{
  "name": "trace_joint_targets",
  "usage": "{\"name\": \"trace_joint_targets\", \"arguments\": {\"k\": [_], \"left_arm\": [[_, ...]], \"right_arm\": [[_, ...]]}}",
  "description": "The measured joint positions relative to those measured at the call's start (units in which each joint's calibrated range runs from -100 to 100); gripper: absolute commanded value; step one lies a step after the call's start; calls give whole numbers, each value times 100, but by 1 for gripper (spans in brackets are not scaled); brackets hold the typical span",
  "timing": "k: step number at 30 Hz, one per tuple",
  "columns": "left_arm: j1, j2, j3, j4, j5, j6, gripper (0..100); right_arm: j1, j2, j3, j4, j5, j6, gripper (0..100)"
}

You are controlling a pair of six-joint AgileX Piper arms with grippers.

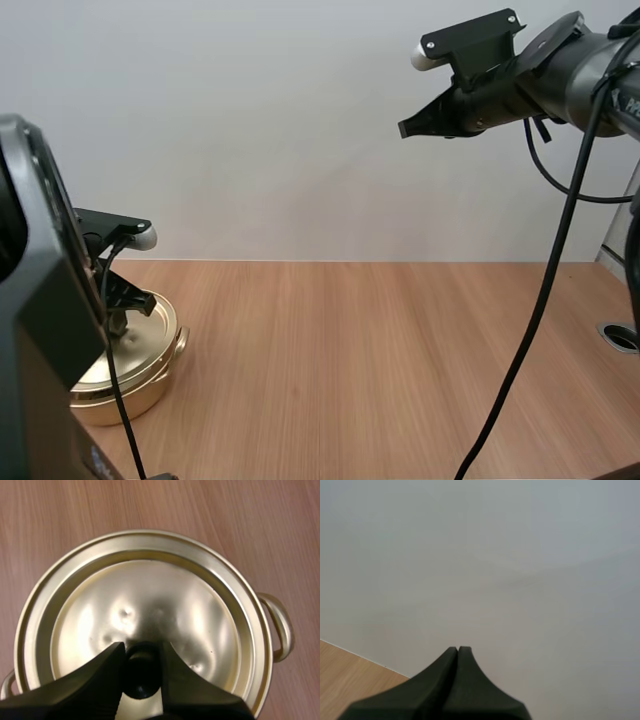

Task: Open the pot, put the car inside, and close it

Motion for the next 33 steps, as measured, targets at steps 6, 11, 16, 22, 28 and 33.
{"name": "trace_joint_targets", "arguments": {"k": [6, 11, 16, 22, 28, 33], "left_arm": [[0, 12, 0, 0, 0, -27, 0], [0, 12, 0, 0, 0, -46, 0], [0, 37, 0, 20, 18, -106, 0], [0, 278, 13, 68, 35, -225, 0], [0, 321, 13, 68, -52, -225, 0], [0, 321, 27, 244, -235, -225, 0]], "right_arm": [[0, 0, 0, 0, 0, 0, 0], [0, 0, 0, 0, 259, -21, 0], [0, 0, 0, 0, 259, -21, 0], [0, 0, 0, -44, 298, -21, 0], [0, 0, 0, -69, 298, -21, 0], [0, 0, 0, -69, 277, -33, 0]]}}
